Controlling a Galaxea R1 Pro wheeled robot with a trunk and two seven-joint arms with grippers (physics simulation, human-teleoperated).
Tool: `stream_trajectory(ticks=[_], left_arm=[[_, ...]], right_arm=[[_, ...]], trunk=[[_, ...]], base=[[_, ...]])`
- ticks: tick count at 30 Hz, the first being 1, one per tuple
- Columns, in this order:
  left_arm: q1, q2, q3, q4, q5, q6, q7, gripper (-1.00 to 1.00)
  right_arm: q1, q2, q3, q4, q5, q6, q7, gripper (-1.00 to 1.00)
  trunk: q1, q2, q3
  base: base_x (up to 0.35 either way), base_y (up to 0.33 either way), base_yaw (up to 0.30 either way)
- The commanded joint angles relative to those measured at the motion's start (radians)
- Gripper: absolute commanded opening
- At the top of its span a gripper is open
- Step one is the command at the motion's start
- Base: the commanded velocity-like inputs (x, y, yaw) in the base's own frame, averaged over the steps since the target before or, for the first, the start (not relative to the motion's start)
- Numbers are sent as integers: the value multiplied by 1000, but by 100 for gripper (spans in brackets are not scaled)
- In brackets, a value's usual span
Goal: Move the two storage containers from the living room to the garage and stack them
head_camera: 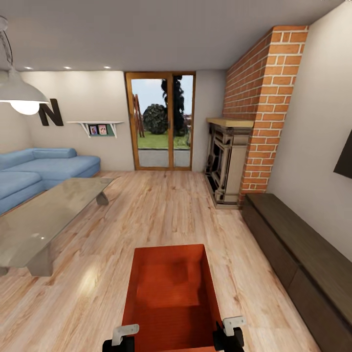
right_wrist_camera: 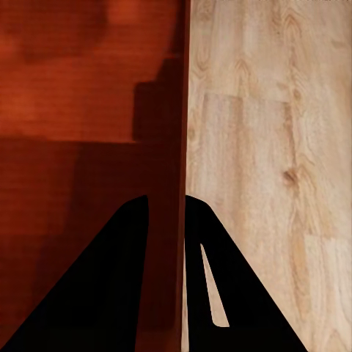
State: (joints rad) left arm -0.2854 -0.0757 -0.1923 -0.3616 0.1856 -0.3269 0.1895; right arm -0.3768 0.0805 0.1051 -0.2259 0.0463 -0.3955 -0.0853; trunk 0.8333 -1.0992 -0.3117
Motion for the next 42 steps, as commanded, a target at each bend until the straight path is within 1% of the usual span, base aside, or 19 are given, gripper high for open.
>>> stream_trajectory(ticks=[1,33,39,42], left_arm=[[-1,0,-4,-3,-9,-1,10,-100],[-1,0,-4,-3,-10,-1,10,-100],[-1,0,-4,-3,-10,-1,10,-100],[-1,0,-4,-3,-9,-1,10,-100]], right_arm=[[-1,-1,-4,3,-10,-3,-14,-100],[0,1,-4,3,-11,-3,-14,-100],[-1,1,-4,3,-11,-2,-14,-100],[-1,1,-4,3,-11,-1,-16,-100]], trunk=[[0,-1,0],[0,-1,49],[0,-1,52],[0,-1,52]], base=[[0,0,9],[0,0,1],[0,0,11],[0,0,184]])
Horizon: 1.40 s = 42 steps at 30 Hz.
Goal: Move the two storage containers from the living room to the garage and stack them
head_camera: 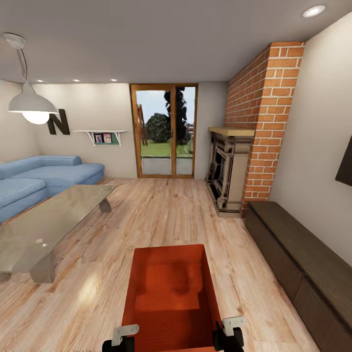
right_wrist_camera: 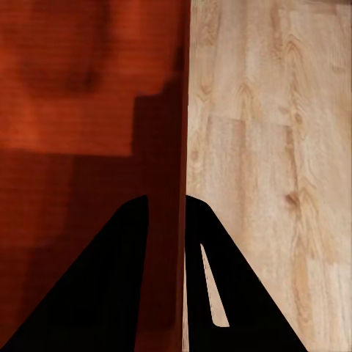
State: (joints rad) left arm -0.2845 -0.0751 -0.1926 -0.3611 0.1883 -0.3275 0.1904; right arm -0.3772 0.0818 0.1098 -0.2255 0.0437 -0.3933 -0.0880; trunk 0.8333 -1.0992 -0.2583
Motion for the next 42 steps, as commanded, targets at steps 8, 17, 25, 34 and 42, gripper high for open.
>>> stream_trajectory(ticks=[8,17,25,34,42], left_arm=[[-2,0,-4,-4,-13,-1,9,-100],[-1,0,-4,-4,-12,-1,9,-100],[-1,0,-4,-4,-12,-1,9,-100],[-1,0,-5,-4,-13,-1,9,-100],[-1,0,-5,-4,-13,-1,9,-100]], right_arm=[[0,0,-9,3,-8,-3,-15,-100],[0,0,-9,3,-8,-2,-15,-100],[-1,0,-9,3,-8,-2,-14,-100],[-1,0,-9,3,-8,-2,-14,-100],[-1,0,-7,3,-8,-2,-14,-100]], trunk=[[0,-1,-1],[0,-1,-1],[0,-1,-1],[0,-1,-1],[0,-1,-1]], base=[[0,0,279],[0,0,298],[0,0,299],[0,0,299],[0,0,299]])
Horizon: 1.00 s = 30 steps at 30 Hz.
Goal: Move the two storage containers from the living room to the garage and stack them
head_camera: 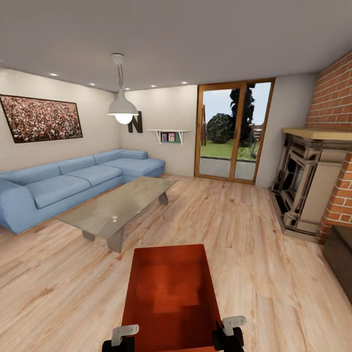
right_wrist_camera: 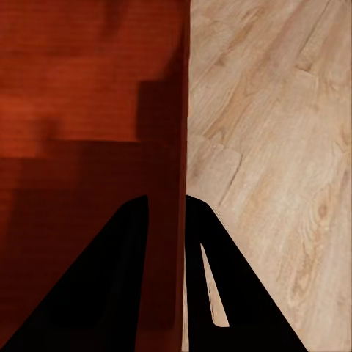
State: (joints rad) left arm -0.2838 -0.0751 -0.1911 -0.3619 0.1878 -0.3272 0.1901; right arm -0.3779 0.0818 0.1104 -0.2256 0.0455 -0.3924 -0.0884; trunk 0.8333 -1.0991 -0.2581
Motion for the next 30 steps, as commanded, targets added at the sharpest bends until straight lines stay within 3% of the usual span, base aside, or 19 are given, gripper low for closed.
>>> stream_trajectory(ticks=[1,30], left_arm=[[-2,0,-7,-3,-12,-1,9,-100],[-2,0,-6,-3,-12,-1,11,-100]], right_arm=[[0,0,-8,3,-10,-3,-14,-100],[-1,0,-8,3,-9,-3,-14,-100]], trunk=[[0,-1,-1],[0,-1,-1]], base=[[0,0,299],[0,0,299]])
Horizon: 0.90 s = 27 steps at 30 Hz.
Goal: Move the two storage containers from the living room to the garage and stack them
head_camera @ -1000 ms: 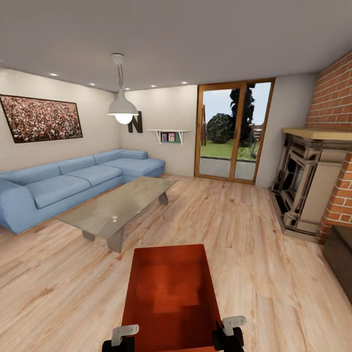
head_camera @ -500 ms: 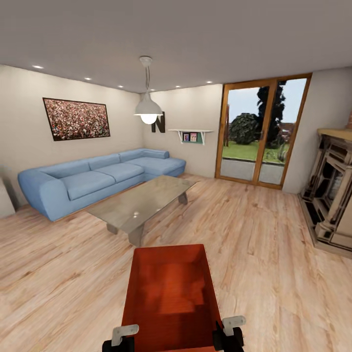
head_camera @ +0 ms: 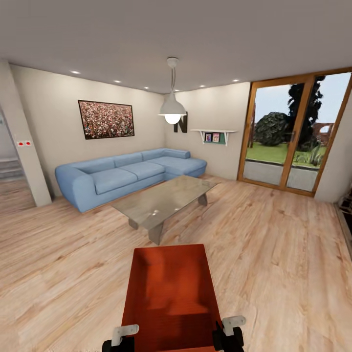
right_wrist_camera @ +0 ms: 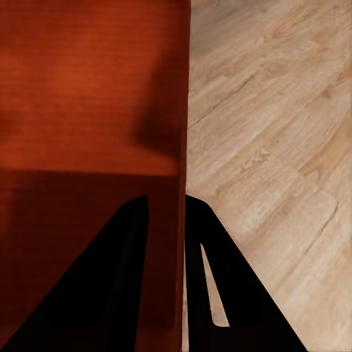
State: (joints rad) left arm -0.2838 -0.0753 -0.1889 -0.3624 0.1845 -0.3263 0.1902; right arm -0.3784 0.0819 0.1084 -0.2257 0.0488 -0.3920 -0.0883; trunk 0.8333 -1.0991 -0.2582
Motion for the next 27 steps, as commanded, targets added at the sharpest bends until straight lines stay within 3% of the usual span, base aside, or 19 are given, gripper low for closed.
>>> stream_trajectory(ticks=[1,27], left_arm=[[-2,0,-8,-3,-9,-2,11,-100],[-2,0,-8,-3,-9,-2,11,-100]], right_arm=[[0,-1,-6,3,-12,-4,-14,-100],[0,0,-6,4,-12,-5,-15,-100]], trunk=[[0,-1,-1],[0,-1,-1]], base=[[0,0,299],[0,0,299]])
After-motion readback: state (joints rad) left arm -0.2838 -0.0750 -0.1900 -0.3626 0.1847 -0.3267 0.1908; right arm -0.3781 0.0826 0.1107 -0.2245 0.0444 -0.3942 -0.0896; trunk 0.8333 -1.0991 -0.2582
